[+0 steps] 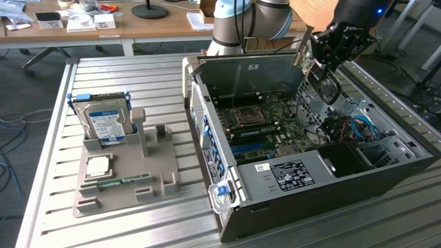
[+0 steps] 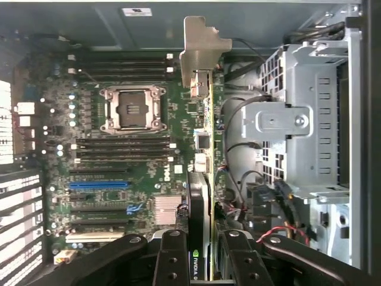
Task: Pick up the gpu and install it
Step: 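Pick up the gpu and move the gpu toward the slot, then insert the gpu into the slot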
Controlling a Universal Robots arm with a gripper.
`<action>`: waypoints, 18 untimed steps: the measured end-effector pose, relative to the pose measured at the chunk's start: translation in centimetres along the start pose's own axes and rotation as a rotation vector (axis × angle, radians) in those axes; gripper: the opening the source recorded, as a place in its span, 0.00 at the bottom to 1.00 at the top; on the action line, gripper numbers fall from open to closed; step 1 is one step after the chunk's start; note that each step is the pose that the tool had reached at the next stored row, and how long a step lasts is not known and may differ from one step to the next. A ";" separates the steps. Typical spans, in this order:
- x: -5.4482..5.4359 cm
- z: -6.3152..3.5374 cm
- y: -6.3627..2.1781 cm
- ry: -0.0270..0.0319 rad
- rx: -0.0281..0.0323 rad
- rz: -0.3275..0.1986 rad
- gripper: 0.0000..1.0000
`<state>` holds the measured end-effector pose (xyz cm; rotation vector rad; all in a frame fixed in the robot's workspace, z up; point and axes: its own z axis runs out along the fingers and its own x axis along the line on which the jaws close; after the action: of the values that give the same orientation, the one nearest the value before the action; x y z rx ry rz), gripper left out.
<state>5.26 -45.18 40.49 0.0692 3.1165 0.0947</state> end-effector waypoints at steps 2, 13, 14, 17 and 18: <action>-0.3 0.00 0.02 0.0000 0.0001 0.000 0.27; -0.9 0.02 0.04 0.0000 0.0000 0.000 0.27; -0.9 0.02 0.04 0.0000 0.0001 0.000 0.27; -0.9 0.02 0.04 0.0000 0.0001 0.000 0.27; -0.9 0.02 0.04 0.0000 0.0000 0.000 0.27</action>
<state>6.17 -45.18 40.49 0.0691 3.1165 0.0947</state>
